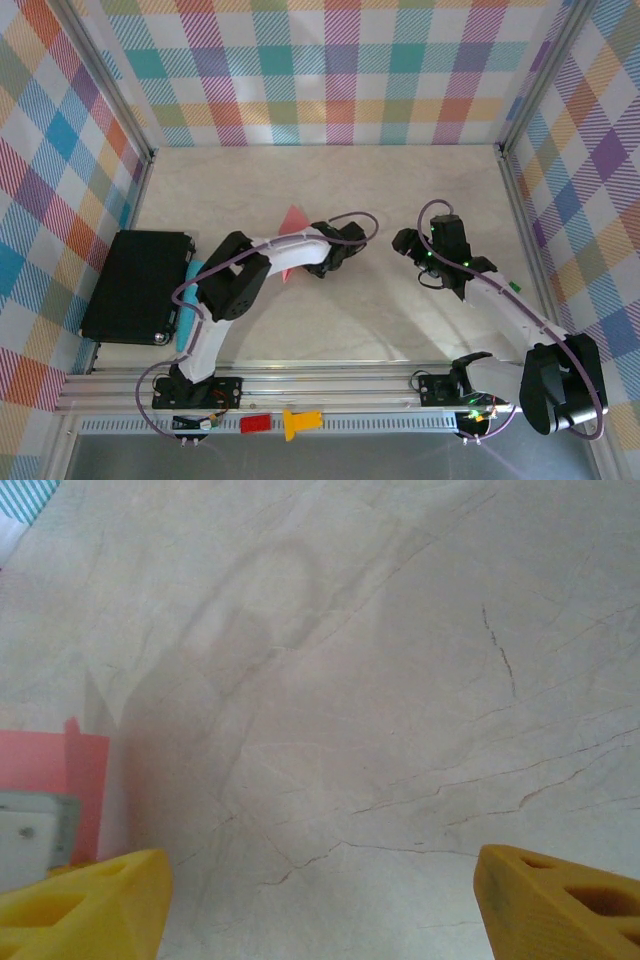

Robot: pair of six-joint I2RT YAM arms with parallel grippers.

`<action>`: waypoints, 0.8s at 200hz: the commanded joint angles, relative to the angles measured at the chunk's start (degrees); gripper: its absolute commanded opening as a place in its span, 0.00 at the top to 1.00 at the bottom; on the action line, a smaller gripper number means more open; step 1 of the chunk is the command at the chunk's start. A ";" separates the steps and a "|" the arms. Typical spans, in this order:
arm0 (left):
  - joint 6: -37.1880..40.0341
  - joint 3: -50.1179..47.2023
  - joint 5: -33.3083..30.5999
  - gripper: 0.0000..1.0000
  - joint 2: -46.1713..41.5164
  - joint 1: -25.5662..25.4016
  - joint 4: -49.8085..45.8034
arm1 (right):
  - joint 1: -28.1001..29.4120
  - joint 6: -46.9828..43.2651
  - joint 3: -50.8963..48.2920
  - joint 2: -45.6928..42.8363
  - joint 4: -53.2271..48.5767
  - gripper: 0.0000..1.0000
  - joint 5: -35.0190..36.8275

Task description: Fold a paper plane with a square sheet of paper (pick it up from the middle)

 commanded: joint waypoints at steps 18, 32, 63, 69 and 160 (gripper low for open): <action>-2.23 2.70 -3.10 0.92 2.45 -2.55 -3.70 | -0.52 0.81 -0.15 -1.15 -0.86 0.21 1.10; -2.38 2.55 0.02 0.89 2.72 -2.69 -2.56 | -0.67 0.80 -0.23 -1.41 -1.14 0.21 1.25; -3.38 2.46 6.99 0.84 3.79 -2.74 -1.34 | -0.80 1.09 -0.63 -1.64 -1.37 0.21 1.07; -3.73 2.47 7.89 0.83 3.92 -2.78 -1.24 | -0.77 1.14 -0.60 -1.60 -1.26 0.21 0.86; -8.83 0.23 19.17 0.71 -0.20 -2.83 3.07 | -0.98 2.28 -0.51 -0.73 -0.62 0.21 0.46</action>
